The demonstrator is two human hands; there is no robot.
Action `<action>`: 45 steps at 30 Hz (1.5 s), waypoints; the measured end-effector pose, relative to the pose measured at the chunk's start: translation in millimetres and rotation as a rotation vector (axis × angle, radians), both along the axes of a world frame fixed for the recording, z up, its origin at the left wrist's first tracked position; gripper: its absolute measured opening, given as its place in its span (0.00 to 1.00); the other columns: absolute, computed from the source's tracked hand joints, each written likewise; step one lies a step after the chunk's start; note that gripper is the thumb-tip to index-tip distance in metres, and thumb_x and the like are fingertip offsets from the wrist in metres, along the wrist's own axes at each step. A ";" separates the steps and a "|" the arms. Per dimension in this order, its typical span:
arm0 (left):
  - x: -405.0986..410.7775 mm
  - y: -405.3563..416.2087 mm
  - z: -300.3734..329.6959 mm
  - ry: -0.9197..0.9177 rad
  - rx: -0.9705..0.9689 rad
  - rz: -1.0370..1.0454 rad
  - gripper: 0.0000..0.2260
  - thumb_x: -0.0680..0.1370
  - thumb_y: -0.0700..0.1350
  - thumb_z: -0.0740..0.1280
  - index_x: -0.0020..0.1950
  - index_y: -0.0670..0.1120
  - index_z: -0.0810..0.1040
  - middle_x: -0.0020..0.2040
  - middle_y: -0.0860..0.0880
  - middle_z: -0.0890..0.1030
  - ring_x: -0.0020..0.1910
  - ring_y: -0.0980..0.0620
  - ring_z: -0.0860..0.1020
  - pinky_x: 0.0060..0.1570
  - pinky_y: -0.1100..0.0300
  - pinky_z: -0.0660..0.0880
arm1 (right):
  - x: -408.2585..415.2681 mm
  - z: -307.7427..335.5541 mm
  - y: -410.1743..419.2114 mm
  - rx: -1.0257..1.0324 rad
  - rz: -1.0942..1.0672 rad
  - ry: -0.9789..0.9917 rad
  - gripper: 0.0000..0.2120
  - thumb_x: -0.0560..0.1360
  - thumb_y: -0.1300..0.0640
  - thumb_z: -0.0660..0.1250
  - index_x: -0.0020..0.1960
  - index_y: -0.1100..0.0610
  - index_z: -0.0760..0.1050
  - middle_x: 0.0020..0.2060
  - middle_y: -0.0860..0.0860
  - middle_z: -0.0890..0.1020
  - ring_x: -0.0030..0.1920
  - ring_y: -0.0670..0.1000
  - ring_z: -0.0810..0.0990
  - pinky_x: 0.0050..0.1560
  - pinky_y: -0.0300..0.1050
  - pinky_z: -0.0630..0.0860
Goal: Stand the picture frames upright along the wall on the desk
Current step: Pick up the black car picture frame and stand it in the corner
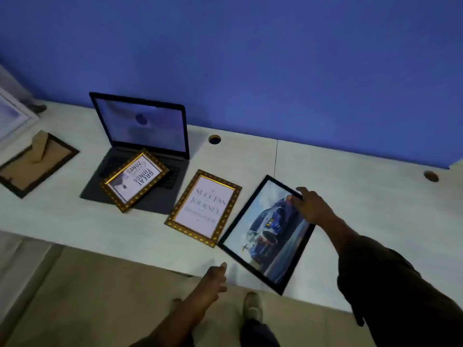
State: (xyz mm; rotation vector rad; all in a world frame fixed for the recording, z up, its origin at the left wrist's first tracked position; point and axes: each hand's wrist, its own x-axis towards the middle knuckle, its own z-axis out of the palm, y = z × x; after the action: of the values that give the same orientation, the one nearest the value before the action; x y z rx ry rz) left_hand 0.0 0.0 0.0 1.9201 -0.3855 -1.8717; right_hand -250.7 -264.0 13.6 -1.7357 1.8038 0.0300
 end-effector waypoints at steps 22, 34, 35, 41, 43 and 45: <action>-89.7 -8.3 -3.9 0.126 0.069 0.583 0.32 0.78 0.64 0.65 0.75 0.49 0.64 0.72 0.44 0.70 0.66 0.40 0.74 0.58 0.50 0.73 | -7.1 -39.4 -6.6 0.055 0.060 0.330 0.41 0.74 0.24 0.46 0.68 0.53 0.74 0.63 0.61 0.76 0.65 0.63 0.74 0.66 0.61 0.69; -70.2 3.6 26.9 0.179 0.006 0.663 0.34 0.77 0.65 0.66 0.77 0.52 0.61 0.75 0.46 0.68 0.71 0.42 0.71 0.67 0.48 0.70 | 13.2 14.5 21.9 -0.080 -0.212 -0.018 0.34 0.79 0.30 0.47 0.47 0.57 0.78 0.47 0.59 0.83 0.45 0.60 0.78 0.50 0.53 0.73; -59.2 3.7 32.3 0.170 -0.027 0.687 0.33 0.78 0.63 0.66 0.78 0.52 0.61 0.75 0.46 0.68 0.70 0.42 0.71 0.64 0.50 0.71 | 26.0 21.8 23.2 -0.097 -0.222 -0.049 0.34 0.80 0.31 0.48 0.48 0.58 0.79 0.48 0.60 0.83 0.46 0.61 0.79 0.51 0.54 0.73; 57.4 23.2 60.9 0.076 -0.260 0.798 0.34 0.73 0.63 0.70 0.75 0.53 0.66 0.65 0.50 0.78 0.62 0.47 0.78 0.55 0.53 0.78 | 149.6 72.9 49.0 -0.182 -0.202 -0.273 0.34 0.80 0.32 0.48 0.56 0.58 0.79 0.56 0.61 0.83 0.57 0.63 0.80 0.61 0.59 0.73; 103.9 34.8 74.0 0.042 -0.322 0.813 0.30 0.76 0.61 0.69 0.75 0.54 0.65 0.67 0.50 0.77 0.60 0.48 0.79 0.52 0.54 0.78 | 197.4 88.0 63.4 -0.206 -0.189 -0.352 0.33 0.81 0.33 0.48 0.58 0.59 0.79 0.57 0.61 0.83 0.57 0.63 0.80 0.61 0.59 0.72; 159.3 52.5 83.2 0.014 -0.391 0.846 0.23 0.80 0.56 0.67 0.73 0.54 0.67 0.67 0.50 0.78 0.57 0.51 0.79 0.43 0.58 0.75 | 252.7 100.6 83.3 -0.228 -0.166 -0.413 0.32 0.82 0.35 0.48 0.56 0.58 0.79 0.57 0.61 0.83 0.54 0.62 0.79 0.61 0.58 0.72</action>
State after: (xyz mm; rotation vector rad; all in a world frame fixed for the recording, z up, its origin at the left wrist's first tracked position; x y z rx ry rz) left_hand 159.3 52.5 83.2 1.4620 0.0748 -1.1456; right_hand 2.0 -180.7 114.3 -1.5890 1.6776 -0.5812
